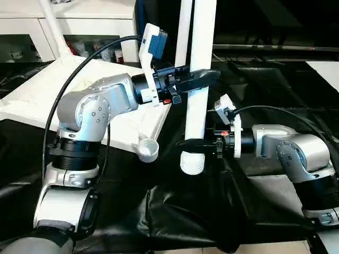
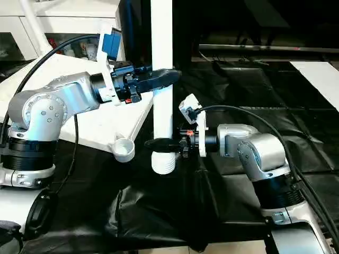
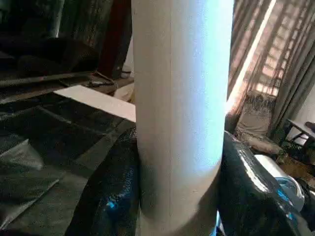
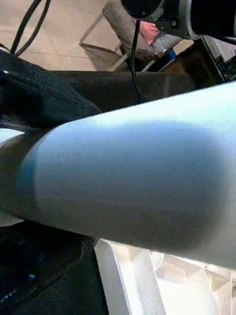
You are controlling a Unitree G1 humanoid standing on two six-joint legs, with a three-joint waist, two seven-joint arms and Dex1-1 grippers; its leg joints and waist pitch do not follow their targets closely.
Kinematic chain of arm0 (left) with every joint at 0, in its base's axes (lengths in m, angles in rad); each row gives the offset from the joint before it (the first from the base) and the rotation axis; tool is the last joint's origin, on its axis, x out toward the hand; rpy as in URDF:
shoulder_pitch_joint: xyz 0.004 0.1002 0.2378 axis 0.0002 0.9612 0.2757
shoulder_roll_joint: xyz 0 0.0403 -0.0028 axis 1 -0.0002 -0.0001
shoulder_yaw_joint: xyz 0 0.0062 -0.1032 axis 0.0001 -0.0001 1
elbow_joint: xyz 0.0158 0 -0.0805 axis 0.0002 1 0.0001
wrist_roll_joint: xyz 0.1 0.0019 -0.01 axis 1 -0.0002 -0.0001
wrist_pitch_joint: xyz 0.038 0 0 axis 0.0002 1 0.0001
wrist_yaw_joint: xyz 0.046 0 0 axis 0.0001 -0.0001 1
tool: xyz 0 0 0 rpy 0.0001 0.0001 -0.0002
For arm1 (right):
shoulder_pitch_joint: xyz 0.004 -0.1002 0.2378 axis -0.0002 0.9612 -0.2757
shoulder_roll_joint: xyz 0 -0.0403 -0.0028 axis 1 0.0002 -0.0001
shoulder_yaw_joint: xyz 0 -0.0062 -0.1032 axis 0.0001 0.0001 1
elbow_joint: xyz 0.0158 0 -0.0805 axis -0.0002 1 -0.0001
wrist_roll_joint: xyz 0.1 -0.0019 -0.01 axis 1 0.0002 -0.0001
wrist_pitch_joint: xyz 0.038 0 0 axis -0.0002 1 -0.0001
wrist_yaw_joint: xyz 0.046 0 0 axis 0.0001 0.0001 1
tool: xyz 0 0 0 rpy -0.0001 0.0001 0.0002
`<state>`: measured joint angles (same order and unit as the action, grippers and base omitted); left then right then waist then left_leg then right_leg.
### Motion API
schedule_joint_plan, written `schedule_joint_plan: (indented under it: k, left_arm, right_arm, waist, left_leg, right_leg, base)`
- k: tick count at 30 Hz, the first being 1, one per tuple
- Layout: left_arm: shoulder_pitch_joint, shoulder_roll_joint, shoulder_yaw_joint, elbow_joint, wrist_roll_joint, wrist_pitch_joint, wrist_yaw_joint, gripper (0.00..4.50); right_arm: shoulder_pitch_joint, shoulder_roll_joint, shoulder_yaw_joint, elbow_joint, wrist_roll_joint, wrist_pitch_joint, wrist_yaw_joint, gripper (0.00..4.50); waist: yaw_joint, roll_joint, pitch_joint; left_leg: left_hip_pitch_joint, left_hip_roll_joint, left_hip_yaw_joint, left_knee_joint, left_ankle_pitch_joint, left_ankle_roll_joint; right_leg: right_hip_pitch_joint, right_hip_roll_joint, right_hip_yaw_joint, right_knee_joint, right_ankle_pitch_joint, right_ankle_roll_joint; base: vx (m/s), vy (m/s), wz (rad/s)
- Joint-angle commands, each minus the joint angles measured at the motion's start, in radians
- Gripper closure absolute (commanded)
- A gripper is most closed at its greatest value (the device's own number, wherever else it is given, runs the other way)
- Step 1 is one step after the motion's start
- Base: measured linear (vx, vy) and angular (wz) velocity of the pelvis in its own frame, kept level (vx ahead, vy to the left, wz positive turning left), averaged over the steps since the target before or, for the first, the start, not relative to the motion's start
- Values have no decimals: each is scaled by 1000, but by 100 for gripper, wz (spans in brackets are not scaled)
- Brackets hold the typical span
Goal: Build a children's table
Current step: Pick table leg
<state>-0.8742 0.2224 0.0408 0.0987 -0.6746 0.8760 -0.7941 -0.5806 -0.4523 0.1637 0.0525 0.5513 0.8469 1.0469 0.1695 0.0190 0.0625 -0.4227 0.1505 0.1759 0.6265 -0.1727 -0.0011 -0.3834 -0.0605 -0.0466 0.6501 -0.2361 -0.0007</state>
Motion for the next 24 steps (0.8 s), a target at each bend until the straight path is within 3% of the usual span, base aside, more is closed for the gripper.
schedule_joint_plan:
  k: [1,4,6,8,12,15,16,17,19,20,21,24]
  left_arm:
    - [-28,-17,46,8,-47,23,29,203]
    - [-29,-29,61,7,-52,10,44,203]
    - [-21,-36,48,8,-9,-50,65,167]
    - [-15,-44,44,10,16,-86,83,161]
    - [-7,-104,126,48,-15,-157,129,165]
    - [10,-137,169,65,-26,-225,152,165]
    - [10,-139,172,66,-28,-228,153,165]
    - [14,-161,214,75,-57,-250,181,165]
    - [8,-171,259,97,-84,-261,220,165]
    - [6,-164,278,112,-83,-273,231,165]
    - [5,-159,289,121,-79,-282,235,165]
    - [31,-96,245,133,0,-306,191,165]
  right_arm:
    - [13,-3,-10,15,-2,2,-2,254]
    - [13,0,-15,16,-1,-2,-7,256]
    - [10,11,-32,18,5,-10,-18,257]
    - [7,21,-46,19,13,-15,-27,257]
    - [-1,55,-97,25,44,-26,-59,257]
    - [2,73,-121,23,52,-44,-80,258]
    - [2,74,-123,22,52,-45,-82,259]
    - [6,89,-142,23,54,-58,-106,259]
    - [6,116,-173,34,44,-95,-161,259]
    - [-7,141,-203,66,18,-132,-233,259]
    - [-16,158,-223,90,-1,-158,-283,259]
    - [-22,168,-239,144,-77,-256,-382,259]
  waist:
    - [-1,-16,-87]
    - [-1,-17,-86]
    - [0,-15,-87]
    - [0,-14,-87]
    - [0,-14,-87]
    - [1,-7,-89]
    - [1,-10,-89]
    - [1,-5,-90]
    - [0,-6,-91]
    - [0,4,-91]
    - [-5,0,-89]
    - [-7,7,-88]
  left_leg:
    - [40,79,-30,-60,-21,40]
    - [39,80,-30,-60,-35,37]
    - [40,81,-31,-60,-35,38]
    - [40,82,-32,-61,-37,39]
    - [38,81,-32,-60,-42,38]
    - [39,81,-34,-60,-40,37]
    - [39,82,-34,-61,-44,34]
    - [39,82,-35,-60,-44,33]
    - [38,81,-35,-59,-46,31]
    - [39,80,-35,-59,-55,27]
    - [40,80,-35,-63,-74,14]
    - [47,81,-35,-69,-102,-31]
  right_leg:
    - [39,-101,42,-53,92,-266]
    - [41,-104,43,-56,74,-272]
    - [40,-103,43,-56,73,-266]
    - [41,-103,43,-58,70,-258]
    - [42,-104,42,-57,87,-269]
    - [42,-105,42,-56,93,-263]
    - [42,-105,41,-56,101,-267]
    - [42,-106,41,-54,107,-269]
    - [40,-105,41,-53,128,-277]
    - [39,-104,41,-52,122,-277]
    - [35,-105,41,-58,91,-271]
    - [34,-98,41,-61,59,-246]
  base:
    - [0,0,0]
    - [0,0,0]
    - [0,0,0]
    - [0,0,0]
    - [0,0,0]
    - [0,0,0]
    - [0,0,0]
    - [0,0,0]
    - [0,0,0]
    - [0,0,0]
    - [0,0,0]
    - [0,0,0]
